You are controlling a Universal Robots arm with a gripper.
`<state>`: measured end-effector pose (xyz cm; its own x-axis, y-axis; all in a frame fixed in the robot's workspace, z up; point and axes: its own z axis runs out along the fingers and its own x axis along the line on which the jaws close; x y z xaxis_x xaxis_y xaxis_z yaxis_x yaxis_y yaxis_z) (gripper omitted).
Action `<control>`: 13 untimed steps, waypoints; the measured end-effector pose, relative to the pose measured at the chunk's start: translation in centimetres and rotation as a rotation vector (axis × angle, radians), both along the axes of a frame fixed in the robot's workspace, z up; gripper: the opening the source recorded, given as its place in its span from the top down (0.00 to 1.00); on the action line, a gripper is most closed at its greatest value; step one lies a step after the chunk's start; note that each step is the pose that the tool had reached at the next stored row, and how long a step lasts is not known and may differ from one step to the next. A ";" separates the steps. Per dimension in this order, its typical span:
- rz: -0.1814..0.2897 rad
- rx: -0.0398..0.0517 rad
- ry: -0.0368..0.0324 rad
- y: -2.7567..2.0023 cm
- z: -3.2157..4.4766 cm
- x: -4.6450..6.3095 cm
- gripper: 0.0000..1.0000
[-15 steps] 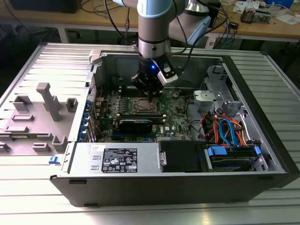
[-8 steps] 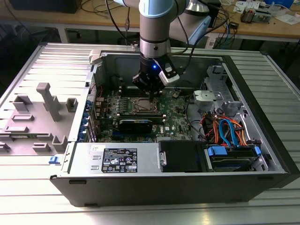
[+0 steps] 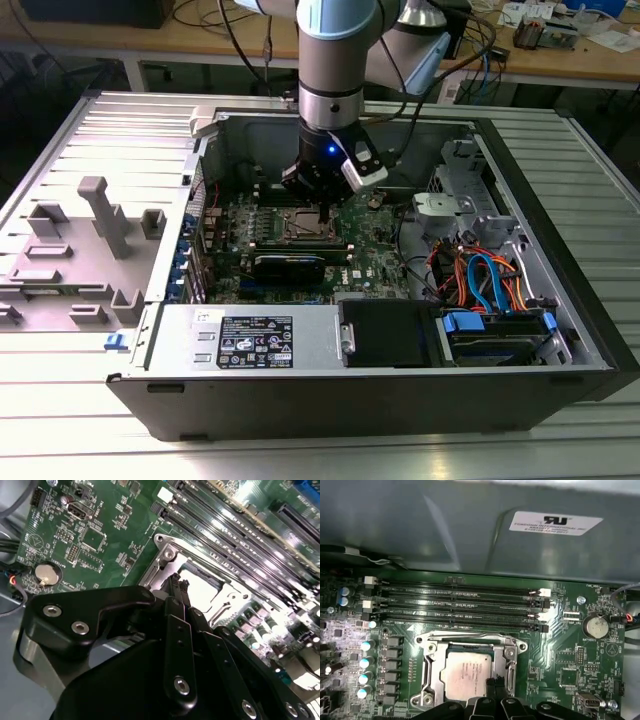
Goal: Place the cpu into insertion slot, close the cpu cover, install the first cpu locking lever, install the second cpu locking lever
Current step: 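Install the second cpu locking lever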
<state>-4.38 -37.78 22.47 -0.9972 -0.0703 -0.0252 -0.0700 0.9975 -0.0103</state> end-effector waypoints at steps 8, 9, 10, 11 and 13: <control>0.000 0.0000 0.0143 -1.46 0.25 0.0 0.89; 0.000 0.0000 0.0146 -1.67 0.27 0.0 0.89; 0.000 -0.0001 0.0150 -1.76 0.32 0.0 0.89; 0.000 -0.0001 0.0153 -1.84 0.37 0.0 0.89; 0.000 0.0000 0.0153 -1.92 0.38 0.0 0.89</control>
